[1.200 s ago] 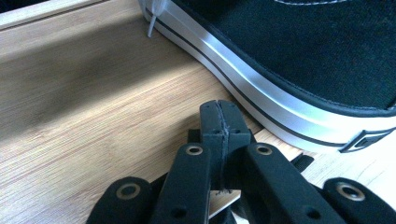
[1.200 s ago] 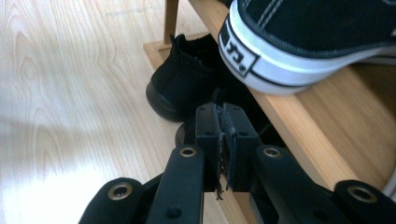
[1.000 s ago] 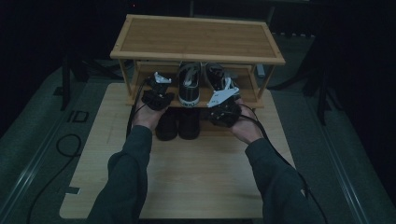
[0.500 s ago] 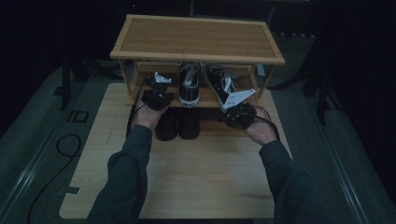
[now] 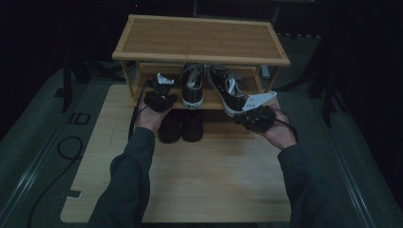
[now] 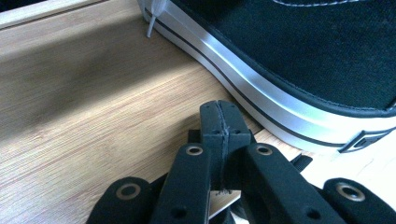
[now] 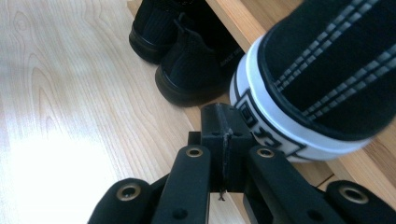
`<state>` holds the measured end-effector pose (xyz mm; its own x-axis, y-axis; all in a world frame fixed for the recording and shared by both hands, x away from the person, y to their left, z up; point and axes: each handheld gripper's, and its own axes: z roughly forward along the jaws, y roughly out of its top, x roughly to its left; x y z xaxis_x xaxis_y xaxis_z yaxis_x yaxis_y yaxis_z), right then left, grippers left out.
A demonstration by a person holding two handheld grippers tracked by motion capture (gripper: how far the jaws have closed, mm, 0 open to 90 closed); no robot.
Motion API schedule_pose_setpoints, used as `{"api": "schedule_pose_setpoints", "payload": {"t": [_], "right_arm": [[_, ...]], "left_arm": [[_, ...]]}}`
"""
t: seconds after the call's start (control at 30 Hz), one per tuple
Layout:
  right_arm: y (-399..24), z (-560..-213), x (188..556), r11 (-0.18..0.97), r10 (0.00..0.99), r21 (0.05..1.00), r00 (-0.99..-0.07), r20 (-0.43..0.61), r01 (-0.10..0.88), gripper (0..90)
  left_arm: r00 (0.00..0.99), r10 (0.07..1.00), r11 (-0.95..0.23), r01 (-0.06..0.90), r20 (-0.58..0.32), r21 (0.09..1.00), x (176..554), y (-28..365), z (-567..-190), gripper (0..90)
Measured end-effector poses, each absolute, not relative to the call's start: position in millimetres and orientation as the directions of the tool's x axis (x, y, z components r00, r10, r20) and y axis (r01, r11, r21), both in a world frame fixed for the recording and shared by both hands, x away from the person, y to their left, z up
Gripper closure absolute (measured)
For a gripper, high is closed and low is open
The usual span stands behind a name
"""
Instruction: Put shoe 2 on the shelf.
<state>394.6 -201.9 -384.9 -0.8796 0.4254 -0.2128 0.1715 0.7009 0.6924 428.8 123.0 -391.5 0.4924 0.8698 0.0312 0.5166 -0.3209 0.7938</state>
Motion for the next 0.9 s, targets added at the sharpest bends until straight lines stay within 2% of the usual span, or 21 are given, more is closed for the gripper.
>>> {"api": "schedule_pose_setpoints", "payload": {"t": [0.9], "right_arm": [[-226,-378,393,0.672,0.468,0.716,-0.858,-0.213,0.189,90.0]], "left_arm": [[0.516,0.855,-0.337,0.471,0.055,0.815,427,116,-396,90.0]]}}
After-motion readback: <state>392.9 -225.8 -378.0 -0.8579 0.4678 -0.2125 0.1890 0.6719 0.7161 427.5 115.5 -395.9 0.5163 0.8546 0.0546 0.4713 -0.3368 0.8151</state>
